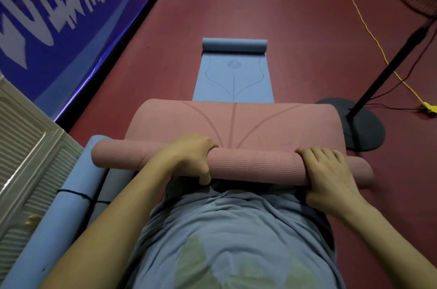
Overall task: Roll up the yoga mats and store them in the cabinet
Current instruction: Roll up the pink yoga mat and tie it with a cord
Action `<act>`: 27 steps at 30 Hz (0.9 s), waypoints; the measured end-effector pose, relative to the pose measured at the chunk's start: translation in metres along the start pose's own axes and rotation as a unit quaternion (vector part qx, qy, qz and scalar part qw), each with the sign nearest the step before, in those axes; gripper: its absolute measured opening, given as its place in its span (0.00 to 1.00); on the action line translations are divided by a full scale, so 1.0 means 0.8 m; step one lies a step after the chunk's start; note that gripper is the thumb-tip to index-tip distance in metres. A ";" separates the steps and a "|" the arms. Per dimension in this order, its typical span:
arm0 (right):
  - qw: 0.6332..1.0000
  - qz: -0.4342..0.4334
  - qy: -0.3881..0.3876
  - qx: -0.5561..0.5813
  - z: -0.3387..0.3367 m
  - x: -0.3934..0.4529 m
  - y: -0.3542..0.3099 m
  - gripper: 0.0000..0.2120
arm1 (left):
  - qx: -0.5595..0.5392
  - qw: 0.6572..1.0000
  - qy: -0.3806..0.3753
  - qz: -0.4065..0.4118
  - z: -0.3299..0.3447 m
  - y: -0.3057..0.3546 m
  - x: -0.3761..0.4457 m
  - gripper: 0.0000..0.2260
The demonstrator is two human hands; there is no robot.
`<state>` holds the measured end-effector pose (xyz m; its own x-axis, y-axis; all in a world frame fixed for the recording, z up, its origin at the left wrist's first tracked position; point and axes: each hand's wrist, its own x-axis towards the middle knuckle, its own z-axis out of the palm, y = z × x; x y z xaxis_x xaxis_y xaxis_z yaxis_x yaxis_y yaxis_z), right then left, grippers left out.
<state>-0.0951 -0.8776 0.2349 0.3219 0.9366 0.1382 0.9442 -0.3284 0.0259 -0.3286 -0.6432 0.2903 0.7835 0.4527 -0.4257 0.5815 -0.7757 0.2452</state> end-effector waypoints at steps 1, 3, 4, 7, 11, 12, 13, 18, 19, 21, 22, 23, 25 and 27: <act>1.000 0.001 -0.017 0.005 -0.001 0.003 0.004 0.40 | 0.012 1.000 0.014 0.002 0.005 0.000 -0.001 0.25; 0.997 -0.003 -0.080 -0.003 -0.010 0.014 0.007 0.38 | 0.046 0.997 0.063 -0.001 0.024 -0.003 -0.004 0.28; 0.993 -0.003 -0.118 -0.009 -0.016 0.020 0.007 0.37 | 0.062 0.993 0.100 -0.007 0.035 -0.004 -0.006 0.29; 0.983 0.003 -0.181 0.001 -0.030 0.036 0.005 0.36 | 0.084 0.971 0.225 -0.005 0.065 -0.006 -0.015 0.30; 0.962 0.006 -0.271 0.023 -0.048 0.066 0.010 0.37 | 0.080 0.921 0.382 0.005 0.099 0.002 -0.016 0.32; 0.951 0.013 -0.306 0.039 -0.054 0.078 0.012 0.39 | 0.077 0.913 0.401 -0.008 0.105 0.004 -0.014 0.34; 0.937 0.026 -0.343 0.066 -0.060 0.090 0.015 0.39 | 0.072 0.908 0.412 -0.019 0.107 0.007 -0.012 0.36; 0.881 0.040 -0.459 0.107 -0.078 0.128 0.014 0.41 | 0.035 0.897 0.440 -0.008 0.107 0.007 -0.006 0.37; 0.881 0.035 -0.461 0.099 -0.078 0.129 0.012 0.42 | 0.025 0.894 0.448 -0.001 0.108 0.003 -0.007 0.37; 0.885 0.035 -0.455 0.094 -0.072 0.125 0.011 0.42 | 0.034 0.890 0.454 0.012 0.110 -0.003 -0.007 0.37; 0.889 0.037 -0.446 0.094 -0.069 0.122 0.011 0.42 | 0.051 0.891 0.450 0.016 0.111 -0.006 -0.005 0.37; 0.895 0.041 -0.434 0.095 -0.066 0.120 0.011 0.42 | 0.072 0.893 0.444 0.016 0.112 -0.008 -0.002 0.38; 0.909 0.049 -0.403 0.100 -0.063 0.113 0.011 0.42 | 0.114 0.896 0.429 0.006 0.108 -0.012 0.006 0.37; 0.931 0.061 -0.349 0.088 -0.062 0.104 0.007 0.43 | 0.148 0.901 0.407 0.003 0.097 -0.016 0.014 0.35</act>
<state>-0.0665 -0.8078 0.2956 0.3359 0.7650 -0.5494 0.8748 -0.4696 -0.1190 -0.3440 -0.6626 0.2149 0.7577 0.5272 0.3847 0.5870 -0.8082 -0.0486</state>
